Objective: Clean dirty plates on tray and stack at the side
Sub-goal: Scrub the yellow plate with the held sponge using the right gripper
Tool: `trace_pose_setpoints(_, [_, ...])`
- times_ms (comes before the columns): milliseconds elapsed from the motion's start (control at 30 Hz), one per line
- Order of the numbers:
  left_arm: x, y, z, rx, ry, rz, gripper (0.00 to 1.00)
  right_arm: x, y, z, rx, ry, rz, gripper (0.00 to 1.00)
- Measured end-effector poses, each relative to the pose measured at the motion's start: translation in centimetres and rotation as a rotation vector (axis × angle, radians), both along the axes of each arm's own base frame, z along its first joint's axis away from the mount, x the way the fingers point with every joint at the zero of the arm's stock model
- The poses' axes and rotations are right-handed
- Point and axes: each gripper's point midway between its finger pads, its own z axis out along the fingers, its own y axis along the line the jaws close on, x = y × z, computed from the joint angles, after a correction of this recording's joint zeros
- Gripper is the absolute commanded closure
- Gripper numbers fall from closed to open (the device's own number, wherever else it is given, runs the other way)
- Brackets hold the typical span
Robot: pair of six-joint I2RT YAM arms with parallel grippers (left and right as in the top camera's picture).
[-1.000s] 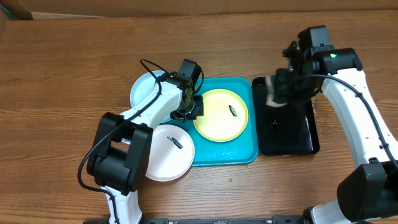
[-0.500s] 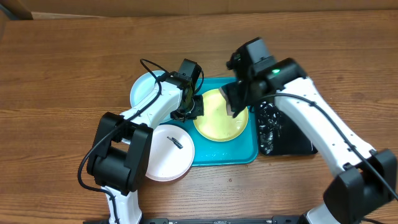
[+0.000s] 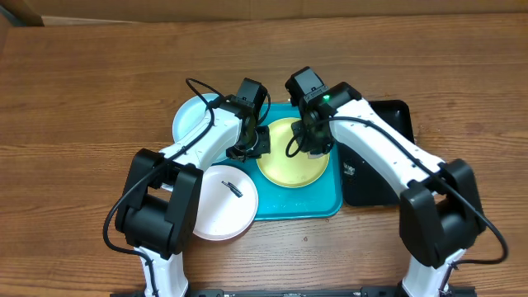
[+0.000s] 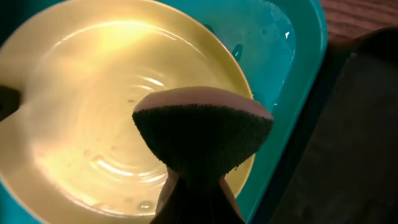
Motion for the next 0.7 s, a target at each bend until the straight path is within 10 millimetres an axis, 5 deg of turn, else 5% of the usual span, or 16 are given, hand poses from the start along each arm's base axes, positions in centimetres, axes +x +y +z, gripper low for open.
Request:
trace_pose_setpoints(267, [0.0,0.0,0.0,0.000,0.000,0.000,0.96,0.5,0.0,-3.0,-0.028,0.032,-0.005,0.96])
trace_pose_setpoints(700, [0.1,0.0,0.0,-0.001,-0.002,0.000,0.96,2.1,-1.2,-4.0,0.012,0.009,-0.053,0.96])
